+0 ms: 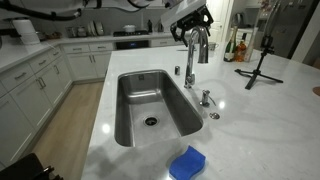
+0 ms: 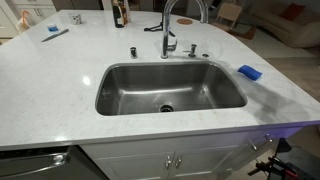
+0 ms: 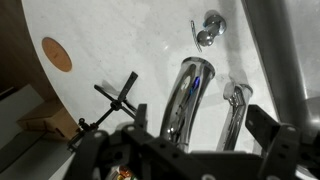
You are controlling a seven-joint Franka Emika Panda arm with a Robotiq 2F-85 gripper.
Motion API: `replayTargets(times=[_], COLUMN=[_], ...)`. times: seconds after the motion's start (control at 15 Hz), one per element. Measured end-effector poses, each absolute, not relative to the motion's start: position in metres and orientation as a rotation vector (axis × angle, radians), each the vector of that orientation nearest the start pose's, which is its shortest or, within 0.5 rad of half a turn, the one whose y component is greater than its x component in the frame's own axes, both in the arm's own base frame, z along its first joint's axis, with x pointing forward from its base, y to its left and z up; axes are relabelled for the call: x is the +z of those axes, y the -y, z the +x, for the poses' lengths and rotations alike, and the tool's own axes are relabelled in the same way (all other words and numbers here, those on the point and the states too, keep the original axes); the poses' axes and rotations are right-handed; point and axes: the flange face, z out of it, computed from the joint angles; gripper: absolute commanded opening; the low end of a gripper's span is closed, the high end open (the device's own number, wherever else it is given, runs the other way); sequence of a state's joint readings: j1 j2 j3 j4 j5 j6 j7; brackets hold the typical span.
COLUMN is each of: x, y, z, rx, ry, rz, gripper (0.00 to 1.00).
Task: Slide the spout to the right then to the left
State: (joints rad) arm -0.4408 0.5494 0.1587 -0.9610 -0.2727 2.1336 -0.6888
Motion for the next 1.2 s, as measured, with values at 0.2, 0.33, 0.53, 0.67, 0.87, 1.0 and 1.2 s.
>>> replayTargets(times=[0.2, 0.33, 0.53, 0.67, 0.87, 1.0, 1.2], x=[0.665, 0.680, 0.696, 0.702, 0.698, 0.691, 0.679], y=[0.248, 0.235, 0.213, 0.200, 0.180, 0.167, 0.152], z=[0.672, 0.650, 0.617, 0.597, 0.573, 0.563, 0.554], rx=[-0.767, -0.670, -0.527, -0.462, -0.385, -0.346, -0.294], ry=[0.737, 0.757, 0.779, 0.774, 0.790, 0.794, 0.803], rz=[-3.437, -3.419, -3.384, -3.362, -3.289, -3.236, -3.192], gripper=[1.00, 1.00, 1.00, 1.00, 1.00, 1.00, 1.00])
